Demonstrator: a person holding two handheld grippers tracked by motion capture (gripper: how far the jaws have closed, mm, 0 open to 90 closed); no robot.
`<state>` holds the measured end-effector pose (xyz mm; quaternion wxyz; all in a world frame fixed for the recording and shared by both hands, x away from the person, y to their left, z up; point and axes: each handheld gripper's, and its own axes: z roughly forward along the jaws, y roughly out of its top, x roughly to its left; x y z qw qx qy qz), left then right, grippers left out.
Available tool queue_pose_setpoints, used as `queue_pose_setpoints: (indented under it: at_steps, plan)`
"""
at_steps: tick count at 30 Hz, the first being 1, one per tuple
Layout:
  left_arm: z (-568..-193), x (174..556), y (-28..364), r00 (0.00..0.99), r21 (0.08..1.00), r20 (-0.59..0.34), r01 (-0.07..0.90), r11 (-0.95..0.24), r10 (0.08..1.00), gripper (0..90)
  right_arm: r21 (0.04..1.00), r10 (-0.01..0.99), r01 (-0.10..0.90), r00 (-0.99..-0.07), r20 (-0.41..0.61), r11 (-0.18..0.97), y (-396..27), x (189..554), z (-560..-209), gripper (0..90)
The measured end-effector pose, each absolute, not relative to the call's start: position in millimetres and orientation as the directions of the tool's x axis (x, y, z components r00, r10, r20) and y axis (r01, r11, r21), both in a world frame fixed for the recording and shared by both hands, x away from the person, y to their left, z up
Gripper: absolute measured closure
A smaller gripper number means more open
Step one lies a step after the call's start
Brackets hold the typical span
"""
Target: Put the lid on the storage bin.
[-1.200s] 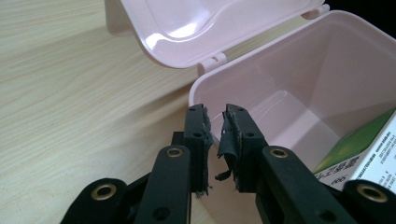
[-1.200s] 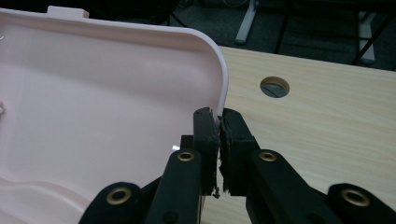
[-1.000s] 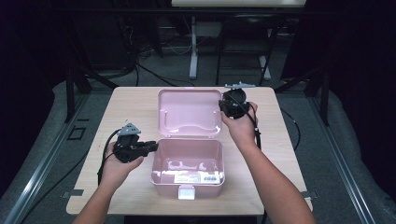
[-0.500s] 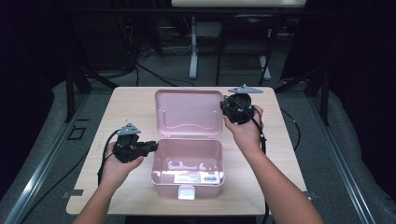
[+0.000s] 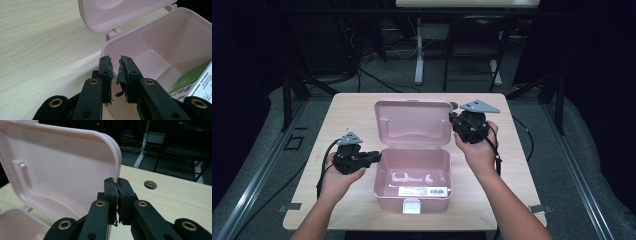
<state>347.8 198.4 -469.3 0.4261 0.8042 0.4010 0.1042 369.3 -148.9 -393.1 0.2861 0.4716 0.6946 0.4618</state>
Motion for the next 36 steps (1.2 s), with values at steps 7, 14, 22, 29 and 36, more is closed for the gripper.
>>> queue_pose_setpoints:
  at_steps: [7,14,22,29,36]
  plan:
    - [-469,348,198,0.657,0.767,-0.171,0.557,-0.32,0.734,79.3,0.917,0.914,0.381,-0.402,0.047,0.12,-150,358,-393,86.7]
    - [-469,348,198,0.653,0.768,-0.177,0.56,-0.312,0.736,79.3,0.933,0.914,0.338,-0.406,0.029,0.121,-151,345,-397,86.9]
    - [-469,348,198,0.654,0.769,-0.17,0.555,-0.316,0.737,79.3,0.943,0.916,0.31,-0.401,0.015,0.121,-150,333,-401,87.1]
    - [-469,347,197,0.656,0.77,-0.162,0.552,-0.321,0.737,79.1,0.948,0.917,0.292,-0.4,0.002,0.125,-150,323,-404,87.2]
    - [-468,346,197,0.657,0.768,-0.17,0.555,-0.318,0.735,77.9,0.949,0.916,0.289,-0.402,-0.003,0.129,-150,319,-405,87.1]
